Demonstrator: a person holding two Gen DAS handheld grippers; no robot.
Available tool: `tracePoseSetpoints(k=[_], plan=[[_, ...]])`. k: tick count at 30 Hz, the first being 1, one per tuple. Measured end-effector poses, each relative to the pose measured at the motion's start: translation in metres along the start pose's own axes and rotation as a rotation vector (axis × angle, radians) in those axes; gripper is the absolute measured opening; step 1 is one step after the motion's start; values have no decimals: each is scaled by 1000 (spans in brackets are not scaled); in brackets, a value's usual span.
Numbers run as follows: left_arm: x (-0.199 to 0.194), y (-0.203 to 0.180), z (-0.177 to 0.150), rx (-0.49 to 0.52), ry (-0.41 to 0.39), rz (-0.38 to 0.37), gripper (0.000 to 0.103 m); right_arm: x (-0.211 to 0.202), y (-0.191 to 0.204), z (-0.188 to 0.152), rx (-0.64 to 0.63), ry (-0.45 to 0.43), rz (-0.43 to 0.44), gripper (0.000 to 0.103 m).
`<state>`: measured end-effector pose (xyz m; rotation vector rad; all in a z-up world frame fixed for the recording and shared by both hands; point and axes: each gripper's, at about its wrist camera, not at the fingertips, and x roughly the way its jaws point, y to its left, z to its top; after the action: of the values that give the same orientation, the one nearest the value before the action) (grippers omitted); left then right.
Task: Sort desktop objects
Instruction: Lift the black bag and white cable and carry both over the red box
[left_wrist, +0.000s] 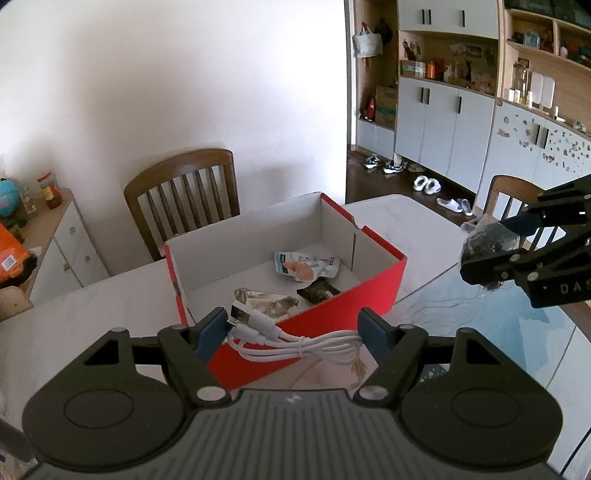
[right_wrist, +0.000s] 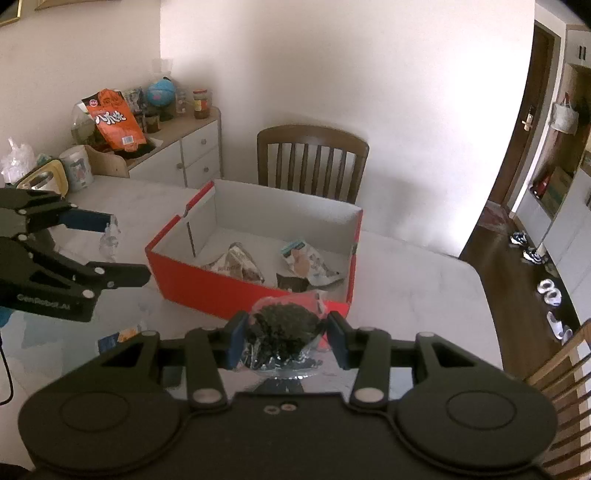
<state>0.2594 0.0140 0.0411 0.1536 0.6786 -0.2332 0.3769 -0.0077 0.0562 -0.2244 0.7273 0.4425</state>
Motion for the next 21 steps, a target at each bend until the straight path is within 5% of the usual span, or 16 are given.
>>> tracePoseSetpoints(k=[21], plan=[[62, 41, 50, 42, 26, -8, 77, 50, -6, 56, -32, 2, 3, 45]])
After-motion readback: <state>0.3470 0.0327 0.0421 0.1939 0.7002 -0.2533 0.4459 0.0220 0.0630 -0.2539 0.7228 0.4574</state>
